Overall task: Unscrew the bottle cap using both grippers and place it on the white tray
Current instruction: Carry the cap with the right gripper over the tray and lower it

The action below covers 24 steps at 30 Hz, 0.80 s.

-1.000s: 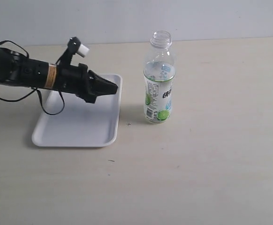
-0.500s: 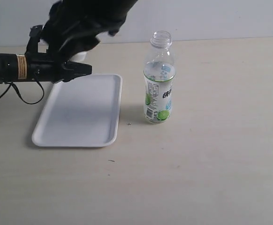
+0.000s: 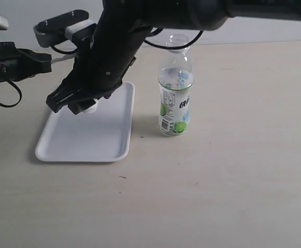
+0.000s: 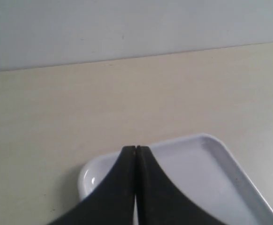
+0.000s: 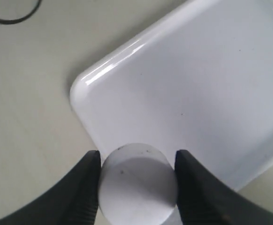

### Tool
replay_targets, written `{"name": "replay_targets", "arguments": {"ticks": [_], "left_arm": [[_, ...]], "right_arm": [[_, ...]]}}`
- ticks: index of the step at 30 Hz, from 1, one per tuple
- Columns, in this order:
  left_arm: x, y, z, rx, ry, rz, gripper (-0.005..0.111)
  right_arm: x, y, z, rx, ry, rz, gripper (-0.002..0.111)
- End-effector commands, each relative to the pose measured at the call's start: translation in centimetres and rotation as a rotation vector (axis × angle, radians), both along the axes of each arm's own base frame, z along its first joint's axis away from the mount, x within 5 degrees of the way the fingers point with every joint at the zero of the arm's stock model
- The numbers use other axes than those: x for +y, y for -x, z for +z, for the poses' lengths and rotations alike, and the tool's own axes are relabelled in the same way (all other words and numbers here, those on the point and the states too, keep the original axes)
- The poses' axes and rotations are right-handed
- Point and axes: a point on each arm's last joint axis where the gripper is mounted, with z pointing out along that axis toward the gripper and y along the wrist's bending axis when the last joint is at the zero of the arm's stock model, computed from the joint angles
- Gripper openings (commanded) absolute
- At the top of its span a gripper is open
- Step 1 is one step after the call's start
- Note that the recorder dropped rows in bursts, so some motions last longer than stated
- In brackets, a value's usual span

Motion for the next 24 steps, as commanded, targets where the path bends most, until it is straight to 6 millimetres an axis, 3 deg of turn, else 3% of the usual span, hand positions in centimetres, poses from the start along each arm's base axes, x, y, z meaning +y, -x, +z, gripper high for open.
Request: {"name": "replay_targets", "arguments": {"ticks": [1, 6, 12, 17, 24], "left_arm": [[0.5, 0.3, -0.1, 0.010, 0.032, 0.075, 0.000], [0.8, 0.4, -0.3, 0.014, 0.051, 0.126, 0.000], [0.9, 0.4, -0.3, 0.013, 0.056, 0.134, 0.000], [0.9, 0.4, -0.3, 0.009, 0.041, 0.130, 0.000], [0.9, 0.4, -0.3, 0.011, 0.035, 0.129, 0.000]], "right_arm": [[0.9, -1.4, -3.5, -0.019, -0.025, -0.068, 0.000], [1.5, -2.4, -6.6, -0.044, -0.033, -0.089, 0.000], [1.7, -2.7, -8.9, -0.021, -0.022, -0.108, 0.000], [1.7, -2.7, -10.2, -0.001, -0.003, -0.109, 0.000], [1.7, -2.9, -10.7, -0.010, -0.006, -0.111, 0.000]]}}
